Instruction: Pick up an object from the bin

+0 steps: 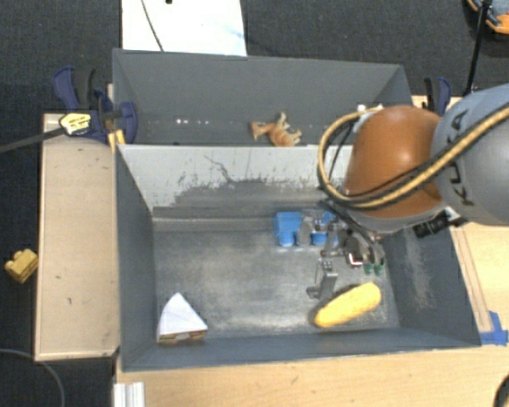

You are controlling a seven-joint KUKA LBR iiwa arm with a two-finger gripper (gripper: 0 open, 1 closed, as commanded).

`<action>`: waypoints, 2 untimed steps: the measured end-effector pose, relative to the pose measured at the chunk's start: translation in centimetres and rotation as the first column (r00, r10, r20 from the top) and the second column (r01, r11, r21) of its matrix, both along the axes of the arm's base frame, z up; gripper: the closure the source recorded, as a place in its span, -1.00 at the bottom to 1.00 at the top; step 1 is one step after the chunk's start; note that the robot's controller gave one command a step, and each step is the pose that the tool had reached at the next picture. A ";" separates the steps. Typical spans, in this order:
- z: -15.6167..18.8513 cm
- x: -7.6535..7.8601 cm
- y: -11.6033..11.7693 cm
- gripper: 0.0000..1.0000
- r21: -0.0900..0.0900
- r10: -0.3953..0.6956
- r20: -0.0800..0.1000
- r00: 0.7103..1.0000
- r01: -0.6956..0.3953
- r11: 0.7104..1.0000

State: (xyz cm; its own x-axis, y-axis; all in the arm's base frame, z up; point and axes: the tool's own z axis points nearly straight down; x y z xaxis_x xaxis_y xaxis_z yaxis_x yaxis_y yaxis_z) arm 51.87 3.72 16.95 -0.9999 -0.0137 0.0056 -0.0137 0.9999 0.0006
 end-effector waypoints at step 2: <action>-2.9 -2.0 -3.1 -1.00 0.000 -0.010 0.011 1.000 0.010 1.000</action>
Offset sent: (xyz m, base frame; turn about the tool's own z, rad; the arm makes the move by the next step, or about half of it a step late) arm -0.0309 -0.0466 -0.0458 0.0117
